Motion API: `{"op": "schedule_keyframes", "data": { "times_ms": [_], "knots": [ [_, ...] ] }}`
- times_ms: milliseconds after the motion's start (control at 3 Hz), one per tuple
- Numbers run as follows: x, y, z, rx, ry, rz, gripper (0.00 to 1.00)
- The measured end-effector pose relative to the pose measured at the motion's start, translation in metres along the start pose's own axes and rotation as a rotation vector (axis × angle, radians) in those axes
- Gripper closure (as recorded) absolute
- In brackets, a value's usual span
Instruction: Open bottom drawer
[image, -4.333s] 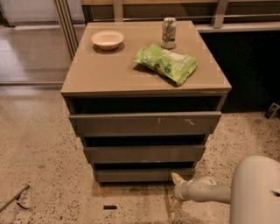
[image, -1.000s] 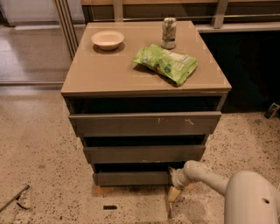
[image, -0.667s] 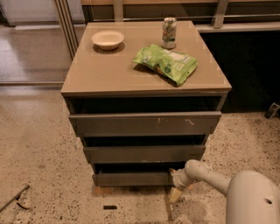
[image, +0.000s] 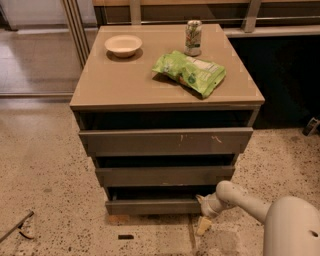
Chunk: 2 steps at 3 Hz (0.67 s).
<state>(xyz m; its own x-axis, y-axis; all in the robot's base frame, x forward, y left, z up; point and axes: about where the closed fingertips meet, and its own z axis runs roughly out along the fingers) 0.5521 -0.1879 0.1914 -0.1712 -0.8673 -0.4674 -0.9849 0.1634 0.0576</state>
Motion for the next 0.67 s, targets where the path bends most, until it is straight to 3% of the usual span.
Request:
{"op": "schedule_keyframes", "data": {
  "times_ms": [667],
  "knots": [
    [0.003,0.034,-0.020,-0.118,-0.021,0.068,0.00]
  ]
}}
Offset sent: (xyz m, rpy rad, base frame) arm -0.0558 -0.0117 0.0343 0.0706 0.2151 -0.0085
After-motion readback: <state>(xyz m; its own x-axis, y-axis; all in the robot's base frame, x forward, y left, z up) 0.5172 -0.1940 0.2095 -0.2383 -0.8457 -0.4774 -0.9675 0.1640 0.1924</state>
